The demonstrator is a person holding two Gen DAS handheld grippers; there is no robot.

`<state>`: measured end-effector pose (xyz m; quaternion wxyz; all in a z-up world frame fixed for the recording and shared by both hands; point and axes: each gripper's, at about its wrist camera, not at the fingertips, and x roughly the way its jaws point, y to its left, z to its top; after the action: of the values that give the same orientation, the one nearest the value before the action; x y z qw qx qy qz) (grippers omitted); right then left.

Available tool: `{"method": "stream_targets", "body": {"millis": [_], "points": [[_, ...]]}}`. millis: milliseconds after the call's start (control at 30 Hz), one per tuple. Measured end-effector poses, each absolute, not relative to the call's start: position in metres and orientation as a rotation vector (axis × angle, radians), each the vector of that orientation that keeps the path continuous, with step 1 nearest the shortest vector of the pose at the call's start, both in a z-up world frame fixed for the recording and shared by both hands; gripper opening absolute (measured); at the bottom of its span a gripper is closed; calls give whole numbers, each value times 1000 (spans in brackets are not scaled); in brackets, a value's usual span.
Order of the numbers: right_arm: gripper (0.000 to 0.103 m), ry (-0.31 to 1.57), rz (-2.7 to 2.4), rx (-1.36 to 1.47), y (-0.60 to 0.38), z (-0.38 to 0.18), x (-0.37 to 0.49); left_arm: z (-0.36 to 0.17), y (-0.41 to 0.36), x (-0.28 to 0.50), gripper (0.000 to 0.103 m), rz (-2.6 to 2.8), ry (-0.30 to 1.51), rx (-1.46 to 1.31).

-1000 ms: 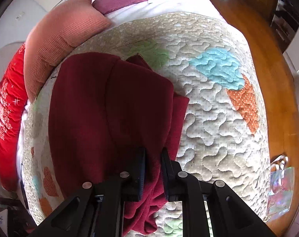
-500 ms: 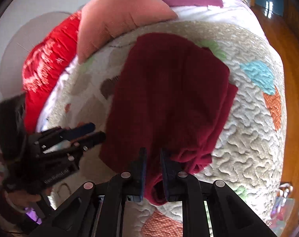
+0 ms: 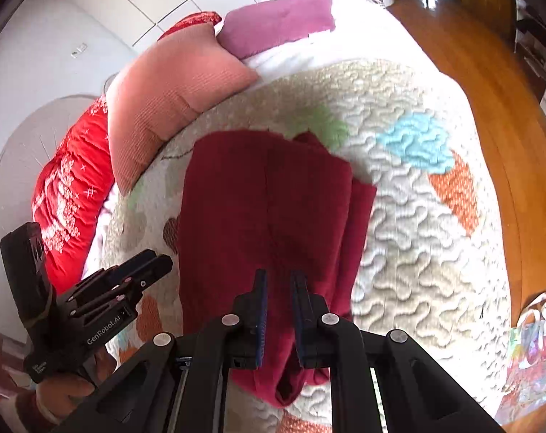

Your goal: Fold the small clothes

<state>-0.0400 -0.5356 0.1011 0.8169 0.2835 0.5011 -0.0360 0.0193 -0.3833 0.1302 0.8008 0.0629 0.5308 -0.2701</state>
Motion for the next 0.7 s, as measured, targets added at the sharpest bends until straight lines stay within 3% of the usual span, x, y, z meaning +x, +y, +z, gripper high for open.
{"method": "stream_targets", "body": {"millis": [400, 700], "points": [[7, 1156, -154, 635, -553, 39, 8, 100, -437, 61, 35, -504, 1156, 255], [10, 1142, -73, 584, -543, 82, -21, 97, -433, 65, 38, -493, 1165, 247]]}}
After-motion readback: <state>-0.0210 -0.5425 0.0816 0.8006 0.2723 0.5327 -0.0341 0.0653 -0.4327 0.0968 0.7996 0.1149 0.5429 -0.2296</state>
